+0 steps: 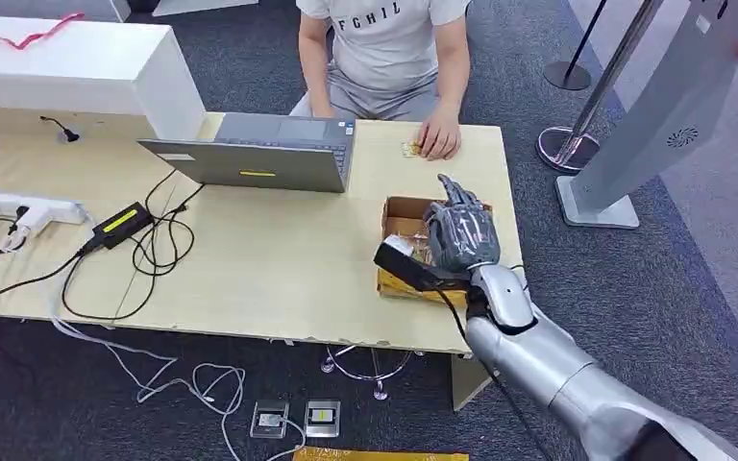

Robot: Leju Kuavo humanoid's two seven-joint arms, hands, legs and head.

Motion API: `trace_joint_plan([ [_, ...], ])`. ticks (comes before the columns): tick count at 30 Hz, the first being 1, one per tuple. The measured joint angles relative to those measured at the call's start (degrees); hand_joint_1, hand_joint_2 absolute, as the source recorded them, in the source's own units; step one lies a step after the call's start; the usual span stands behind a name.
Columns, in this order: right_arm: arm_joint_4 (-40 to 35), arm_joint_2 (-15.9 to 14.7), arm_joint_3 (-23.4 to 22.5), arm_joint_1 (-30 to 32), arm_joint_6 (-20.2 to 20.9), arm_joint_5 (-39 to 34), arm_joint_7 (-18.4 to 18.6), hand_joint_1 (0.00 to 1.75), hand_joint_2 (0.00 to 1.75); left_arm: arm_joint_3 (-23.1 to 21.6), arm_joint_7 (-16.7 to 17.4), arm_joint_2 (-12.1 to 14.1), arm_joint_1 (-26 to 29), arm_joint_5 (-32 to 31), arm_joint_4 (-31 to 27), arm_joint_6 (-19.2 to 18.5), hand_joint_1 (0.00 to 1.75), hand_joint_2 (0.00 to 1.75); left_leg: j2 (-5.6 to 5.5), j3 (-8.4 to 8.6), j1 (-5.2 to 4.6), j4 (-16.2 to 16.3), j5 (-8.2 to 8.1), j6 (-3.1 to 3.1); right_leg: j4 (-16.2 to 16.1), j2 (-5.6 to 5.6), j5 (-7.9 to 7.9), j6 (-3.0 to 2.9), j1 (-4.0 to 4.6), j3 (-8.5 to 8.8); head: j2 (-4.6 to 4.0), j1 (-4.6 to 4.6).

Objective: Pass the card to the sensor for recognition and then transmit it.

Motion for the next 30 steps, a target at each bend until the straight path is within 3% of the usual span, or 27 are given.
trace_joint_plan([
  [7,-2.6,1.5,-0.8,-5.4,-1.0,2.2,2.0,1.75,1.75,-0.7,-0.8,0.0,0.0,-1.1,0.0,-0.1,0.00,0.00,-0.04,-0.01,0.00,0.0,0.00,0.00,0.0,-0.01,-0.01,0.00,0.00,-0.02,0.00,0.04],
  [15,-7.1,1.6,-1.2,-5.4,1.2,2.7,5.4,1.75,1.75,-1.4,-0.8,0.0,0.0,-1.6,0.0,-0.2,0.00,0.00,0.01,0.01,0.00,0.0,-0.01,0.00,0.0,0.01,-0.01,-0.01,0.00,-0.04,0.02,0.02],
  [30,-8.0,0.8,-1.6,-3.9,1.8,2.7,5.9,1.75,1.75,-1.4,-0.8,0.0,0.0,-1.4,0.0,-0.3,0.00,0.00,0.02,0.01,0.00,0.0,-0.01,0.00,0.0,0.02,-0.01,-0.01,0.00,-0.04,0.00,0.00],
])
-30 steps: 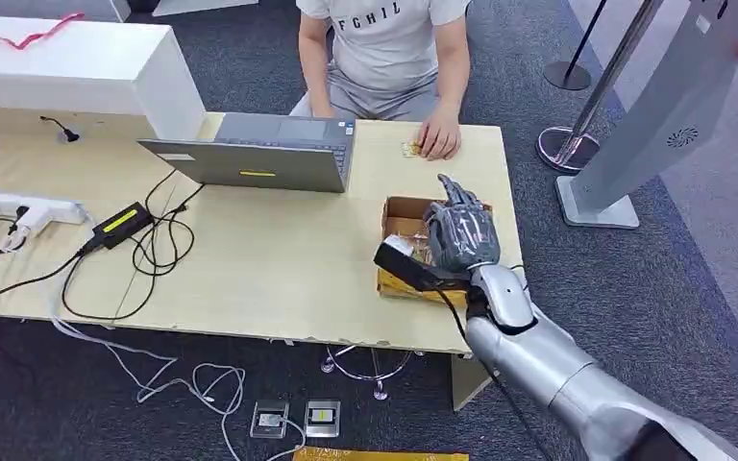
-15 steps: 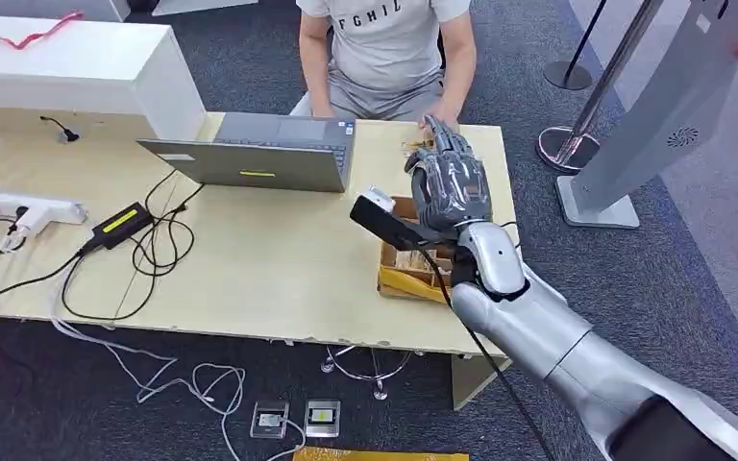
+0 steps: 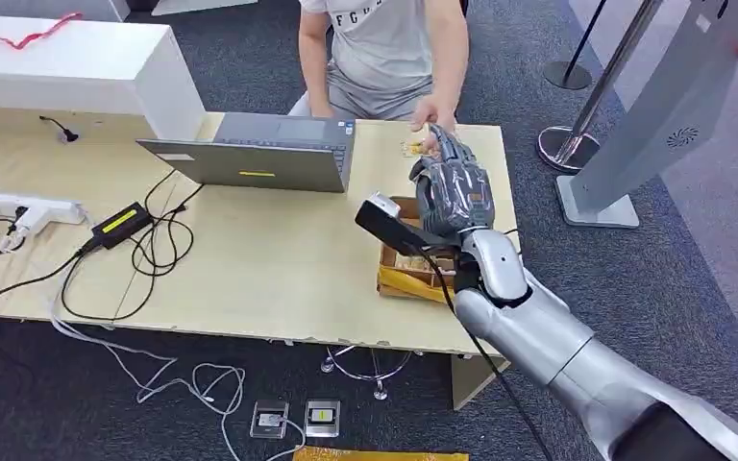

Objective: Pass the card to the sensor for recognition and then transmit it.

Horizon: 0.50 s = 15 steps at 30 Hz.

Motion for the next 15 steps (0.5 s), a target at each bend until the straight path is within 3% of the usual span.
trace_joint_plan([
  [15,-0.3,-0.5,0.0,0.8,0.8,-0.3,1.0,1.75,1.75,0.0,0.3,0.0,0.0,0.4,0.0,-0.4,0.00,0.00,0.00,0.00,0.00,0.0,0.00,0.00,0.0,0.00,0.00,0.00,0.00,0.00,0.00,0.00],
])
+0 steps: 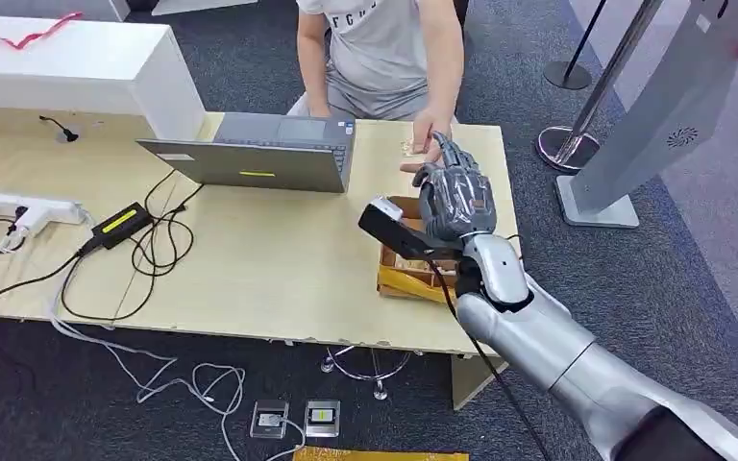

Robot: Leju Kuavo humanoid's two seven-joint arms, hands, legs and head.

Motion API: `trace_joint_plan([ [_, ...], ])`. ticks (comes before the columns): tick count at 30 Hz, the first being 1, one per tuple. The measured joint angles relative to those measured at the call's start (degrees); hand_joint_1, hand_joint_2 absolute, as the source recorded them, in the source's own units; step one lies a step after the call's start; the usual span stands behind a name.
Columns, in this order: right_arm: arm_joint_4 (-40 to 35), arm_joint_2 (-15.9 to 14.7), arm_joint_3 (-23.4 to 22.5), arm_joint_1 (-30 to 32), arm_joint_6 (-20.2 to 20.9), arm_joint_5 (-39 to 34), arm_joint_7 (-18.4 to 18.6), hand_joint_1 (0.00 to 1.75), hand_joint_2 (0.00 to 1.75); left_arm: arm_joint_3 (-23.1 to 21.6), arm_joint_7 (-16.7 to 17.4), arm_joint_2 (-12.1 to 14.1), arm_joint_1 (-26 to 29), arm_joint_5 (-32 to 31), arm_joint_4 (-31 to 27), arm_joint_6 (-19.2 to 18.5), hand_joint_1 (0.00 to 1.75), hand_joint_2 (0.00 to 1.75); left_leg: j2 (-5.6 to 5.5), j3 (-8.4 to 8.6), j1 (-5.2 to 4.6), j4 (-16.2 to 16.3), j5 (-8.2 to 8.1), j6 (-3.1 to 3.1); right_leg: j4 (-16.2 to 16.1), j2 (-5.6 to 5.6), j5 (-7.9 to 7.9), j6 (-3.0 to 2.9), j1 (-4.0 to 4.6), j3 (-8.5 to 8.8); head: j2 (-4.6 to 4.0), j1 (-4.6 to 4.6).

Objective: Pass the card to the sensor for recognition and then transmit it.

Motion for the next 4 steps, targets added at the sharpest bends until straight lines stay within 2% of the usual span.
trace_joint_plan([
  [1,0.0,0.0,0.0,0.0,0.0,0.0,0.0,1.57,1.75,0.0,0.0,0.0,0.0,0.0,0.0,0.0,0.00,0.00,0.00,0.00,0.00,0.0,0.00,0.00,0.0,0.00,0.00,0.00,0.00,0.00,0.02,0.00],
  [2,0.0,-0.1,0.0,0.1,0.0,0.0,0.0,0.00,1.75,0.0,0.0,0.0,0.0,0.0,0.0,0.0,0.00,0.00,0.00,0.00,0.00,0.0,0.00,0.00,0.0,0.00,0.00,0.00,0.00,0.00,0.00,0.00],
  [3,0.0,-0.1,0.0,0.1,-0.1,0.0,0.1,0.00,1.75,0.0,0.1,0.0,0.0,0.0,0.0,0.0,0.00,0.00,0.00,0.00,0.00,0.0,0.00,0.00,0.0,0.00,0.00,0.00,0.00,-0.01,0.00,0.00],
  [4,0.0,-0.1,0.0,0.2,-0.5,0.2,0.4,0.00,0.00,0.0,0.2,0.0,0.0,0.0,0.0,0.0,0.00,0.00,0.00,0.00,0.00,0.0,0.00,0.00,0.0,0.00,0.00,0.00,0.00,0.00,0.00,0.00],
])
